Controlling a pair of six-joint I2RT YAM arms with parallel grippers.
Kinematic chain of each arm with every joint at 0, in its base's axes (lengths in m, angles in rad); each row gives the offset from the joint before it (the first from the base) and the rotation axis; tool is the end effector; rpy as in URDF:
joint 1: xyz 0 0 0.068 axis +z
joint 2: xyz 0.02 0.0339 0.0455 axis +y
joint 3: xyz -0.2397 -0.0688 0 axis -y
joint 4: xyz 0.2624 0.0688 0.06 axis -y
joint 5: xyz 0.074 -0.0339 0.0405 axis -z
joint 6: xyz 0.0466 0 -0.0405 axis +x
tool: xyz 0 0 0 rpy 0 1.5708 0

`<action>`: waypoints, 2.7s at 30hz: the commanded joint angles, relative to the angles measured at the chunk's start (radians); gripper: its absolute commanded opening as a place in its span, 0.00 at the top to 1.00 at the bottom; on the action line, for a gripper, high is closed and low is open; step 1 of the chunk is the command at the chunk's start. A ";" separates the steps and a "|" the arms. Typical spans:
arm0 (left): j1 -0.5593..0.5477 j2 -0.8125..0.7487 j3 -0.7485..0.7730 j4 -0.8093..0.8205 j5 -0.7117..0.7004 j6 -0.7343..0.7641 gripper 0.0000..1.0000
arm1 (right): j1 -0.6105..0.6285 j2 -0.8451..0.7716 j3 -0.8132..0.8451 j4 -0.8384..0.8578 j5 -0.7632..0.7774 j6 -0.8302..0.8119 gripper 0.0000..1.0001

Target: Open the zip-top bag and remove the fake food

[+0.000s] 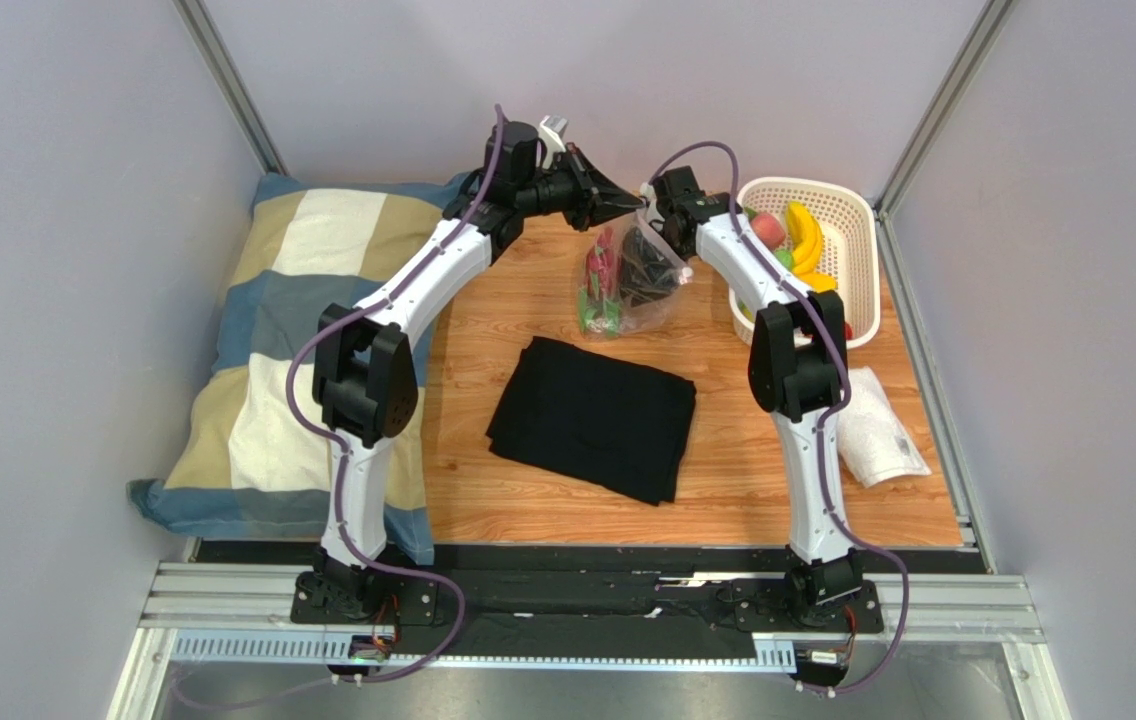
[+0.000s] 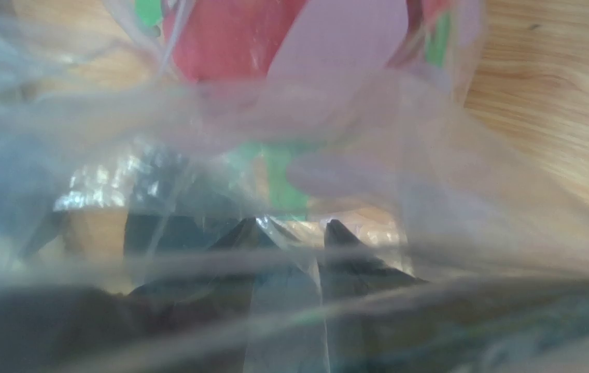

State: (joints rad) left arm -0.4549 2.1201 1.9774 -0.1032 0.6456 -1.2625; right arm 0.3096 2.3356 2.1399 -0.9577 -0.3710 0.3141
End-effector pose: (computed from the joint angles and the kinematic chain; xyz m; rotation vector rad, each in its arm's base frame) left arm 0.4560 -0.2542 0.3129 -0.3212 2.1459 -1.6986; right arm 0.4736 0.1692 0.1869 -0.1042 2.7806 0.6773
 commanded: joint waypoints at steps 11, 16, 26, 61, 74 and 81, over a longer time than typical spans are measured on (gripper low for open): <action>0.012 -0.200 0.067 -0.409 -0.277 0.448 0.60 | -0.004 0.025 -0.046 0.111 -0.080 0.042 0.58; 0.064 -0.246 -0.199 -0.397 -0.394 0.414 0.98 | -0.013 0.018 -0.061 0.126 -0.103 0.049 0.59; 0.078 0.112 0.035 -0.532 -0.259 0.440 1.00 | -0.012 0.027 -0.090 0.168 -0.123 0.043 0.83; 0.036 0.348 0.061 -0.518 -0.178 0.471 1.00 | 0.037 0.148 -0.077 0.307 -0.235 0.200 0.63; 0.104 0.057 -0.006 -0.501 -0.109 0.486 0.61 | 0.025 0.018 -0.109 0.287 -0.203 0.181 1.00; 0.079 -0.040 0.014 -0.297 0.017 0.333 0.21 | 0.026 -0.013 -0.127 0.277 -0.158 0.206 1.00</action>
State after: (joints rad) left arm -0.3462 2.1635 1.9373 -0.5407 0.5659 -0.8467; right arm 0.3332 2.3959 2.0186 -0.6685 -0.5831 0.5232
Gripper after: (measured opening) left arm 0.749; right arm 0.018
